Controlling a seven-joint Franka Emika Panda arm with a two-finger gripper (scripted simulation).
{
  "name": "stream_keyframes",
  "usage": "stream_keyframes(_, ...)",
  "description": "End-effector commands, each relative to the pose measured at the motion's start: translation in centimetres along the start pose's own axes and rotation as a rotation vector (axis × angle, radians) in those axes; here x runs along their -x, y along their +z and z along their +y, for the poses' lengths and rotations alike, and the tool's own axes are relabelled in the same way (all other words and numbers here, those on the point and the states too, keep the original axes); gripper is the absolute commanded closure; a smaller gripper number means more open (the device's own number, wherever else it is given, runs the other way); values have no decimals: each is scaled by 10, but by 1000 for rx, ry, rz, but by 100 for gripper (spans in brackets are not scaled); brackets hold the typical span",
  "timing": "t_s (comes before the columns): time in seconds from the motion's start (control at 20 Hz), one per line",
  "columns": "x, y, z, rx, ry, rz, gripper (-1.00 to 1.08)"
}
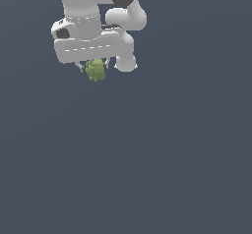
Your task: Pick up the object and move it to a goal position.
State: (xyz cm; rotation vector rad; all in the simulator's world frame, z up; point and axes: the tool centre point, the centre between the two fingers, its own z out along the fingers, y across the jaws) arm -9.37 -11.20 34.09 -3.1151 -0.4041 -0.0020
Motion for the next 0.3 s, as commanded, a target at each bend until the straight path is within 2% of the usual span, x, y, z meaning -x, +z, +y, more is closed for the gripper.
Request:
stream_keyframes(0.0, 1, -8, 4, 0, -1, -1, 108)
stream_keyframes(0.25, 0, -14, 7, 0, -1, -1, 108)
